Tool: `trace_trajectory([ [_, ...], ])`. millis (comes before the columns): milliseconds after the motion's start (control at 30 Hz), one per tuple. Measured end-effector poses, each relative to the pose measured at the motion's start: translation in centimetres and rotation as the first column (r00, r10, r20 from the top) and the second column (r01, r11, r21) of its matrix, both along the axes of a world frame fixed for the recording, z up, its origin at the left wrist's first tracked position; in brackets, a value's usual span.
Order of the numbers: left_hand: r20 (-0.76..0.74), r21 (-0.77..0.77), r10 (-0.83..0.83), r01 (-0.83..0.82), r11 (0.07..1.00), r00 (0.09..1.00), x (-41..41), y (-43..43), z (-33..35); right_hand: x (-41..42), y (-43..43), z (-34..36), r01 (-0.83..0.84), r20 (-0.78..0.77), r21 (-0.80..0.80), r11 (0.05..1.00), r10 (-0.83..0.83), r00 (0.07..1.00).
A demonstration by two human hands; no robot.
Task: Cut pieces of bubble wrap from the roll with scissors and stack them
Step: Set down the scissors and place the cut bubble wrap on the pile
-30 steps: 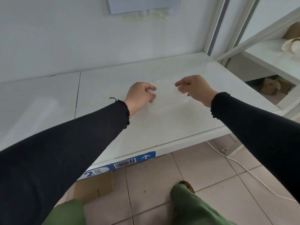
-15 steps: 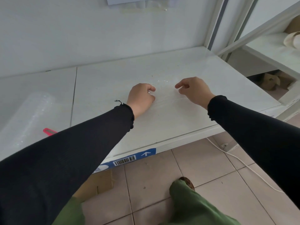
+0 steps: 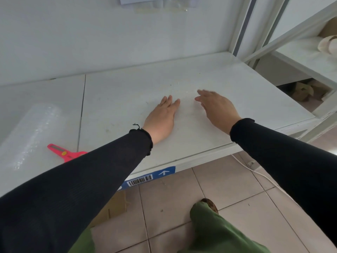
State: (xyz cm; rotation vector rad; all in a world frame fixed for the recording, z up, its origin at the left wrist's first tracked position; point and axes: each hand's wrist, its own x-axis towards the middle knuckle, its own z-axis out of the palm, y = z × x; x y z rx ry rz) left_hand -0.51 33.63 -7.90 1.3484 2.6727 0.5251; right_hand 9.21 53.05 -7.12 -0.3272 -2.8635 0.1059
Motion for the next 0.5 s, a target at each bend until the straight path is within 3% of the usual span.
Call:
trace_trajectory([
  [133, -0.016, -0.077, 0.032, -0.033, 0.996, 0.999, -0.1, 0.0, -0.1, 0.3, -0.3, 0.5, 0.053, 0.067, -0.195, 0.979, -0.041, 0.997],
  [333, 0.014, -0.169, 0.043, -0.040, 0.985, 0.999, 0.4, -0.2, 0.0, 0.3, -0.7, 1.2, 0.025, 0.178, -0.209, 0.978, 0.013, 0.984],
  [500, -0.021, -0.302, 0.012, -0.017, 0.953, 1.000, -0.9, -0.2, 1.8, 0.4, -1.7, 1.2, 0.040, 0.172, -0.168, 0.985, -0.011, 0.985],
])
